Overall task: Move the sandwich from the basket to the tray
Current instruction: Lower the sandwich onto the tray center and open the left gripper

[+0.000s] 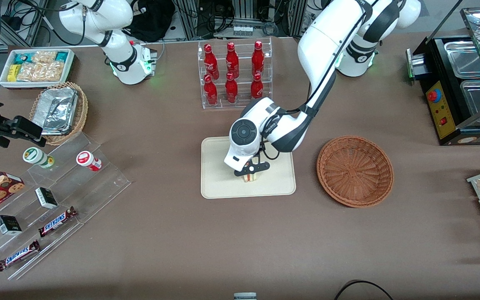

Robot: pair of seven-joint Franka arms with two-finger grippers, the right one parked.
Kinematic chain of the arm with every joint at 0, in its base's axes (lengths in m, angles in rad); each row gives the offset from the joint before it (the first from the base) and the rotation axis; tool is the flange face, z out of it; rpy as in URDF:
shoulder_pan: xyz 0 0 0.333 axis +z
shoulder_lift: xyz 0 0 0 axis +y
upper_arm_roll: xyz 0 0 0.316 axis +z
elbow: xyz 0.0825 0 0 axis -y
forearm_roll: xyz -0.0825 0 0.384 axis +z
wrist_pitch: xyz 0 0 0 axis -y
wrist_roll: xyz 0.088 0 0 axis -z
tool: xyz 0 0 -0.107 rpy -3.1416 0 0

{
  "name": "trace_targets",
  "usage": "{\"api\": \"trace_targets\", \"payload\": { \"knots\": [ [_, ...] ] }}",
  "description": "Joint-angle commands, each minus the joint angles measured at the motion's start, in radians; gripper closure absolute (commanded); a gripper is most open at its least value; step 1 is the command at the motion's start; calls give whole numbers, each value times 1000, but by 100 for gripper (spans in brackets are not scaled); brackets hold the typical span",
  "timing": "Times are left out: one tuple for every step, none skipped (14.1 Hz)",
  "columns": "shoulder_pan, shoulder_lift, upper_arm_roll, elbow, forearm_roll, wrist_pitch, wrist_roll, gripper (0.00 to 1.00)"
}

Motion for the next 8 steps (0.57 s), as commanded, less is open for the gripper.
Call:
{"api": "trace_targets", "payload": {
  "knots": [
    [-10,-6,14,31,-3,-5,-20,0],
    [-9,-29,14,29,-3,-6,-22,0],
    [-9,-44,14,29,-1,-11,-22,0],
    [-7,-59,14,25,0,-12,-22,0],
    [-3,-84,14,17,2,-26,-17,0],
    [8,-99,14,17,0,-56,-11,0],
    [14,-115,14,19,2,-90,-7,0],
    [16,-135,15,17,2,-116,4,0]
  ]
}}
